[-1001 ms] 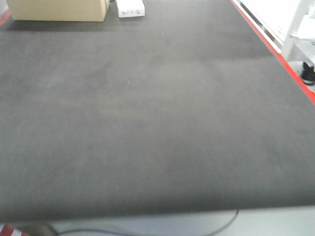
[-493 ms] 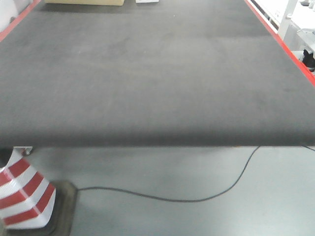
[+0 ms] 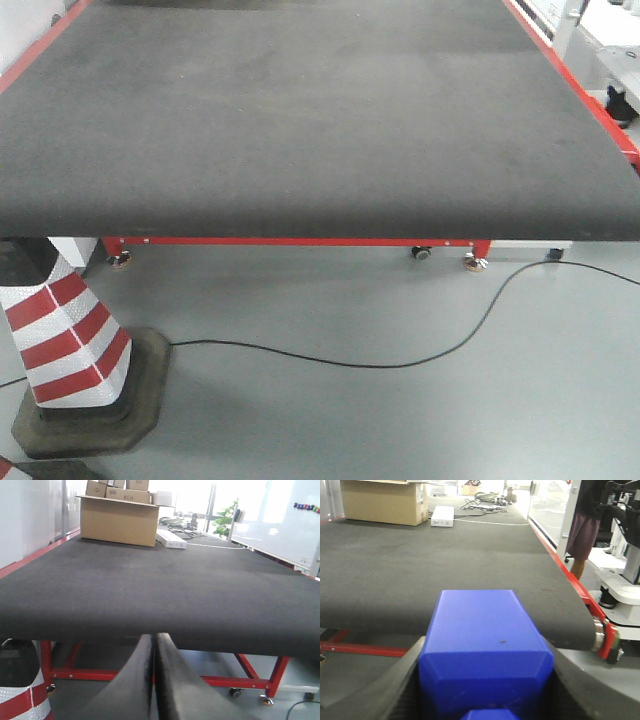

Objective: Pour parts from conveyor to right shelf
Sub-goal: 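Drive the base away from the conveyor holding the block in the right gripper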

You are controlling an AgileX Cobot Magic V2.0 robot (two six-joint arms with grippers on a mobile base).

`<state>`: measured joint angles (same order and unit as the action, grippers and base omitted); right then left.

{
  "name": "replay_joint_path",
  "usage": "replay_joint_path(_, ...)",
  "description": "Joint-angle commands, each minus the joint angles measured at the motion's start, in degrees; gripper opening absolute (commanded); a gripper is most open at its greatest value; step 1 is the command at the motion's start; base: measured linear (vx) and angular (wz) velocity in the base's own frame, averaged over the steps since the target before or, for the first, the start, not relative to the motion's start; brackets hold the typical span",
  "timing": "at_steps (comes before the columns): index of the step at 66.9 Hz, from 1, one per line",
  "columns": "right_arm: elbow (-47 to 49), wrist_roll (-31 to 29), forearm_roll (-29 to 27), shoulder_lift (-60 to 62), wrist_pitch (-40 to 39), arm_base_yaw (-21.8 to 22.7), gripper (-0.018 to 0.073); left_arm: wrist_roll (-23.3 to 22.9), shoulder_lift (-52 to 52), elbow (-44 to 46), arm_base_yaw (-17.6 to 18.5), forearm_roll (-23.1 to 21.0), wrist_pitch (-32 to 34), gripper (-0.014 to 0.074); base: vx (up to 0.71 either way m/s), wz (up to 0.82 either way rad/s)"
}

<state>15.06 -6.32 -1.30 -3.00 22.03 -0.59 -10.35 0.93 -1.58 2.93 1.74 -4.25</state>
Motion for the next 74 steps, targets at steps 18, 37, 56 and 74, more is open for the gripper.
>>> replay_joint_path(18, 1.5, -0.3, 0.1, -0.7, -4.7, 0.0, -0.0004, -0.3, 0.5, -1.2, 0.3, -0.5, 4.2, -0.0006, -0.17, -0.34)
replay_joint_path(37, 1.5, -0.3, 0.1, -0.7, -4.7, 0.0, -0.0004, -0.3, 0.5, -1.2, 0.3, -0.5, 4.2, -0.0006, -0.17, -0.81)
replay_joint_path(56, 1.5, -0.3, 0.1, -0.7, -4.7, 0.0, -0.0004, -0.3, 0.5, -1.2, 0.3, -0.5, 4.2, -0.0006, -0.21, -0.8)
replay_joint_path(74, 1.5, -0.3, 0.1, -0.7, -4.8, 0.0, -0.0004, -0.3, 0.5, -1.2, 0.3, -0.5, 4.2, -0.0006, -0.19, -0.7)
